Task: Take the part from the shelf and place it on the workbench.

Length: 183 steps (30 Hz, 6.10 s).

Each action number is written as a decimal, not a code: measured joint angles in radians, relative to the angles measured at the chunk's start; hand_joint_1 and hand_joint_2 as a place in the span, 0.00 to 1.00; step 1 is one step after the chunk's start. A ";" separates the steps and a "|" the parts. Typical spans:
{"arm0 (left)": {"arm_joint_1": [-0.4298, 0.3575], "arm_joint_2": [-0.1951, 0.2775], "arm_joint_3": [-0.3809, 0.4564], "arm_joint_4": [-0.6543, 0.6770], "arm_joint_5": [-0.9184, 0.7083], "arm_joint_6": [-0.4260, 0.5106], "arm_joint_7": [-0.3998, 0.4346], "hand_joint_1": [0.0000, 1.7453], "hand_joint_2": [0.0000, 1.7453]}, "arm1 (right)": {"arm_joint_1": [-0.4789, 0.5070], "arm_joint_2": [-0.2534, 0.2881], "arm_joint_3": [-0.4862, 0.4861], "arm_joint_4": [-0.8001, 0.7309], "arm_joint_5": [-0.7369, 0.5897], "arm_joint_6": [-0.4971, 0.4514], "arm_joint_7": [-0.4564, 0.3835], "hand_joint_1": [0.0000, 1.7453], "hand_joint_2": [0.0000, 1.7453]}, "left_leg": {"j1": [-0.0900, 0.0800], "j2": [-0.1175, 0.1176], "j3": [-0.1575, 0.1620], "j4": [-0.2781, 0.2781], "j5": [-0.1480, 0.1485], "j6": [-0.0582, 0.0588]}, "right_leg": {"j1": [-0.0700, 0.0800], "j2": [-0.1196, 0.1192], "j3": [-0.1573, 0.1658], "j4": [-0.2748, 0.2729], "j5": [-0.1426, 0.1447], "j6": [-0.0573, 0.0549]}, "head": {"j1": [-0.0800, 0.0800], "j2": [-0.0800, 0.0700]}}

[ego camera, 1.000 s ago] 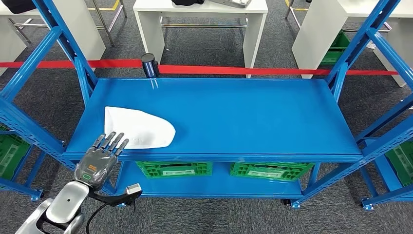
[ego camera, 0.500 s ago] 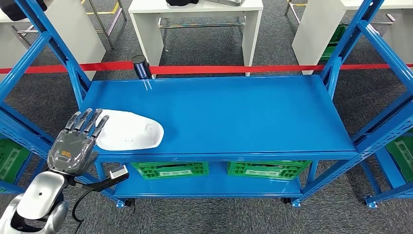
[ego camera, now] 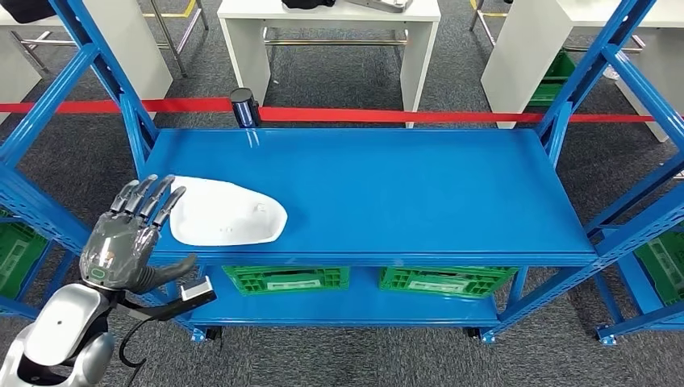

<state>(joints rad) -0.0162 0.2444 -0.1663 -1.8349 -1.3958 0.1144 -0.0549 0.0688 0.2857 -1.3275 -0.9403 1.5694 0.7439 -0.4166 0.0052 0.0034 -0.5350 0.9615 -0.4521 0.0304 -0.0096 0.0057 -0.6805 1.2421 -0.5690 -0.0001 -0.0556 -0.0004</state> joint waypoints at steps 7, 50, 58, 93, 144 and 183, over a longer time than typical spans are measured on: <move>0.006 -0.006 -0.002 0.001 0.022 -0.008 -0.004 0.00 0.00 | -0.002 -0.005 -0.001 0.001 0.000 -0.016 0.001 0.00 0.00 | -0.006 -0.006 0.003 0.016 -0.021 -0.022 | -0.010 -0.002 0.119 -0.243 0.097 0.024 | -0.001 0.000; -0.007 -0.006 -0.023 0.014 0.078 0.031 -0.041 0.00 1.00 | 0.002 0.006 -0.029 -0.020 0.000 0.000 -0.003 0.00 0.00 | 0.000 -0.006 -0.081 0.196 -0.106 -0.042 | 0.000 0.003 0.087 -0.233 0.125 -0.030 | -0.001 0.000; -0.051 0.033 -0.027 0.023 0.105 -0.076 -0.051 0.00 1.00 | 0.005 0.000 -0.023 -0.008 0.000 -0.024 -0.011 0.00 0.00 | -0.011 -0.002 -0.002 0.007 -0.008 0.012 | 0.010 0.003 0.070 -0.189 0.096 -0.011 | 0.002 0.000; -0.435 0.422 -0.156 0.352 0.712 -0.482 -0.150 0.00 1.00 | 0.034 -0.087 0.055 0.029 0.000 -0.040 -0.042 0.00 0.00 | 0.000 -0.003 -0.027 0.015 0.006 -0.010 | -0.007 0.002 -0.044 0.054 -0.007 -0.003 | 0.005 0.000; -0.508 0.436 -0.502 0.271 1.035 -0.364 -0.114 0.00 1.00 | 0.093 -0.080 0.142 -0.027 0.000 0.047 -0.049 0.00 0.00 | 0.007 0.007 -0.053 0.077 -0.015 -0.031 | -0.012 0.009 0.094 -0.210 0.096 -0.011 | 0.014 0.000; -0.524 0.535 -0.438 0.302 0.690 -0.517 -0.073 0.00 1.00 | 0.092 -0.065 0.128 -0.085 0.000 0.043 -0.032 0.00 0.00 | 0.003 -0.002 -0.031 0.014 0.012 -0.011 | -0.010 -0.001 -0.010 -0.007 0.007 -0.004 | 0.014 0.000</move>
<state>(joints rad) -0.5398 0.7795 -0.6044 -1.5332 -0.7062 -0.4027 -0.1278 0.1603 0.2212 -1.1992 -1.0252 1.5694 0.7865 -0.4483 0.0082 0.0014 -0.5660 0.9750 -0.4403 0.0195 -0.0199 0.0051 -0.6908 1.2355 -0.5624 -0.0037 -0.0418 -0.0004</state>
